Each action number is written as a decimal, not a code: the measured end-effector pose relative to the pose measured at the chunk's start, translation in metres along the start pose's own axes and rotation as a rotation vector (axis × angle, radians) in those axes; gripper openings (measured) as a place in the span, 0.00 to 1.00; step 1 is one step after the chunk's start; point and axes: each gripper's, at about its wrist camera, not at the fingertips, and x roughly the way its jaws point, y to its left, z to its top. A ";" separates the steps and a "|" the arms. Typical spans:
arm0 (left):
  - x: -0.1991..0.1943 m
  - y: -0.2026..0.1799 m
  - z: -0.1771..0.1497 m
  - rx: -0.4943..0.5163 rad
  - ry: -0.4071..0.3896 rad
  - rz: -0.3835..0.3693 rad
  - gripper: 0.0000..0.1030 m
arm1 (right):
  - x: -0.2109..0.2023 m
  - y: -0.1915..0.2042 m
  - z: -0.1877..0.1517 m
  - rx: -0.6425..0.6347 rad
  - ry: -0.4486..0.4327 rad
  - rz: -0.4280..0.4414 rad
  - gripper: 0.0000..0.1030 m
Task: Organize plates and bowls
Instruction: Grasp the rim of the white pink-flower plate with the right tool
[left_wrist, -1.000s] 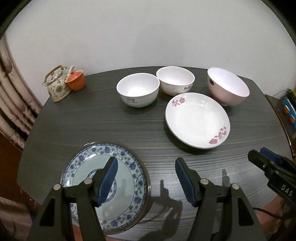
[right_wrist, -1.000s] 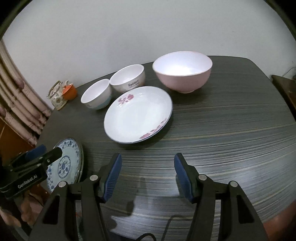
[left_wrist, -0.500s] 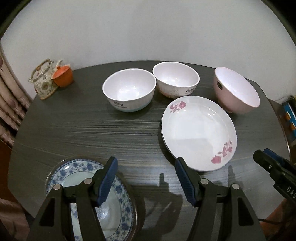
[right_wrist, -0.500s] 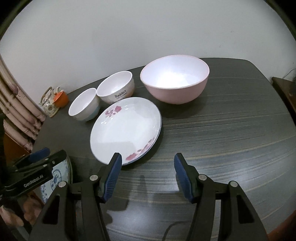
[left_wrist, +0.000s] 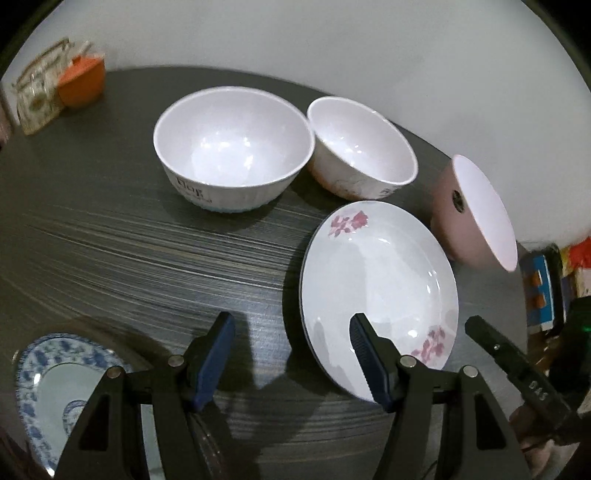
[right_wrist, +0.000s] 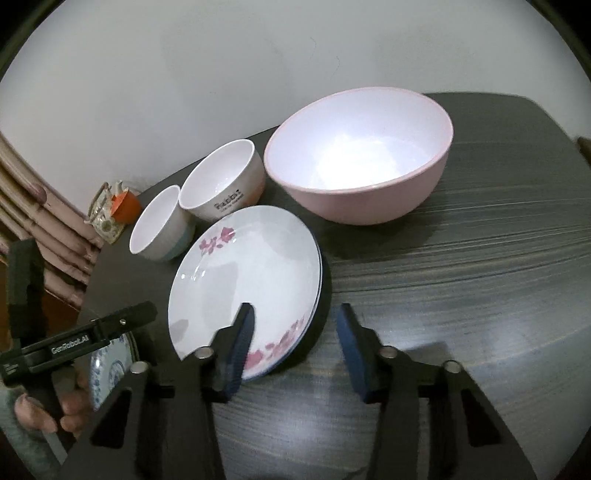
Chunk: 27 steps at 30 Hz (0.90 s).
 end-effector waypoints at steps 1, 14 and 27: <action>0.003 0.002 0.002 -0.005 0.006 -0.003 0.64 | 0.003 -0.001 0.002 0.000 0.007 -0.001 0.28; 0.035 -0.003 0.024 0.024 0.070 -0.021 0.51 | 0.036 -0.017 0.013 0.020 0.080 0.056 0.20; 0.047 -0.003 0.030 0.037 0.087 -0.022 0.28 | 0.045 -0.020 0.012 0.011 0.099 0.065 0.18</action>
